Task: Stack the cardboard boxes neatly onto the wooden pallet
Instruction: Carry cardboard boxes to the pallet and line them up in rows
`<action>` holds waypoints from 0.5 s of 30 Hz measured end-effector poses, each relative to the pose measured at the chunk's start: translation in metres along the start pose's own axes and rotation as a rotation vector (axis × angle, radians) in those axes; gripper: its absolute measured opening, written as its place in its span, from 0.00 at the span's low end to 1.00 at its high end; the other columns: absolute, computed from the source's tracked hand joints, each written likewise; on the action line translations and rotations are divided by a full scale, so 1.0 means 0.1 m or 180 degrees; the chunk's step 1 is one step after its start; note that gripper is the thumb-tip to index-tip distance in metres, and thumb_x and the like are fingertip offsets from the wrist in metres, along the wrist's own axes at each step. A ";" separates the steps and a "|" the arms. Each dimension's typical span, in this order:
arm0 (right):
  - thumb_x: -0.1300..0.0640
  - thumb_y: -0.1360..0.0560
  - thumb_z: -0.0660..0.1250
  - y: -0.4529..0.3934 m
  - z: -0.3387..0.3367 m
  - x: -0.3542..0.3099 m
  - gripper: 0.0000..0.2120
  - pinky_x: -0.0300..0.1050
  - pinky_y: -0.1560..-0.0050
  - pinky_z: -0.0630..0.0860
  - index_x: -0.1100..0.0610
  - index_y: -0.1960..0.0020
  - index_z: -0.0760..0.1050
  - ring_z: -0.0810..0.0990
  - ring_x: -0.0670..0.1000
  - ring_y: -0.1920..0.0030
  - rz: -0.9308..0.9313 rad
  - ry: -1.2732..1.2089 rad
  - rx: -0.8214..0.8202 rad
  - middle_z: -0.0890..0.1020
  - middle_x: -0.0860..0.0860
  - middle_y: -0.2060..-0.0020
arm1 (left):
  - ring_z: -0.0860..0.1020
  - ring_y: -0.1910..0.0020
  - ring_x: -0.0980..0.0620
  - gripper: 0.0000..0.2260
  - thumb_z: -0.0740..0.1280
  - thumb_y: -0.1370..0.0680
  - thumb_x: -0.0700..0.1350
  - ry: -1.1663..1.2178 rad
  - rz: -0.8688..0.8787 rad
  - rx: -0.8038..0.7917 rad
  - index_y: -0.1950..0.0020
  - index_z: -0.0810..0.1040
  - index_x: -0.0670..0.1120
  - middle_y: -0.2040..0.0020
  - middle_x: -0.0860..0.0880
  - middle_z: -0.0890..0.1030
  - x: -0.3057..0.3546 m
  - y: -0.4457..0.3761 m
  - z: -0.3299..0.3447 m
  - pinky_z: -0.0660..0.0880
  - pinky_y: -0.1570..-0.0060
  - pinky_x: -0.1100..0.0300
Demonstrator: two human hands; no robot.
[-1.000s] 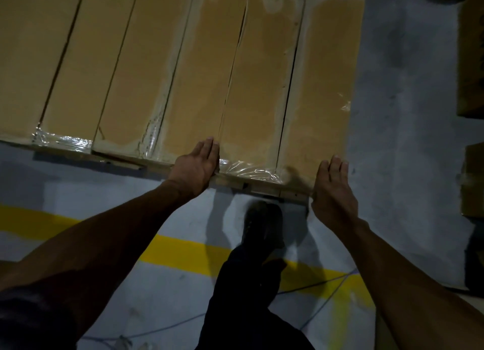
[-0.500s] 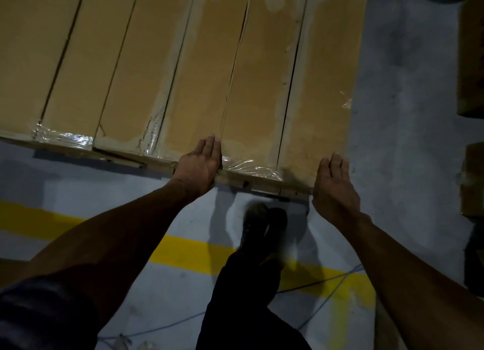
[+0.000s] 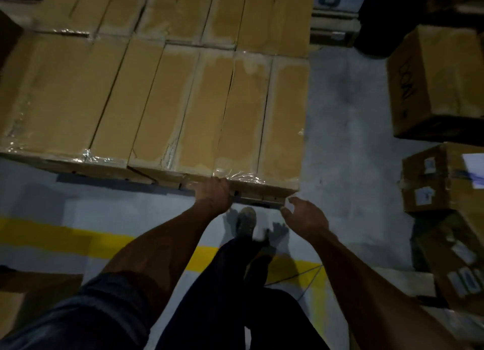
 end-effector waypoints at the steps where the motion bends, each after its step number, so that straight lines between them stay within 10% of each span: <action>1: 0.46 0.18 0.60 0.15 -0.03 -0.02 0.22 0.48 0.38 0.71 0.56 0.29 0.72 0.76 0.58 0.35 0.0004 -0.0142 0.0034 0.77 0.57 0.34 | 0.78 0.42 0.42 0.20 0.59 0.18 0.54 0.0125 0.0000 0.0064 0.32 0.70 0.42 0.39 0.42 0.77 0.02 0.12 -0.07 0.68 0.56 0.53; 8: 0.44 0.18 0.60 1.06 -0.27 -0.05 0.23 0.47 0.37 0.71 0.53 0.27 0.71 0.73 0.57 0.32 0.0078 -0.0791 0.0246 0.75 0.54 0.31 | 0.80 0.48 0.40 0.15 0.58 0.19 0.51 0.0896 0.0012 0.0635 0.44 0.76 0.41 0.47 0.41 0.82 0.11 1.00 -0.46 0.73 0.57 0.55; 15: 0.44 0.18 0.60 1.66 -0.63 -0.08 0.24 0.53 0.34 0.72 0.56 0.27 0.70 0.73 0.60 0.32 0.0176 -0.0970 0.0529 0.74 0.56 0.30 | 0.76 0.40 0.40 0.17 0.60 0.18 0.49 0.1412 0.0613 0.0953 0.33 0.73 0.41 0.38 0.39 0.78 0.13 1.54 -0.89 0.73 0.45 0.51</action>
Point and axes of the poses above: each hand's wrist, its own y-axis away from the middle knuckle, its own z-axis out of the palm, x = y × z, the point moved 6 cm from there along -y, towards the middle knuckle
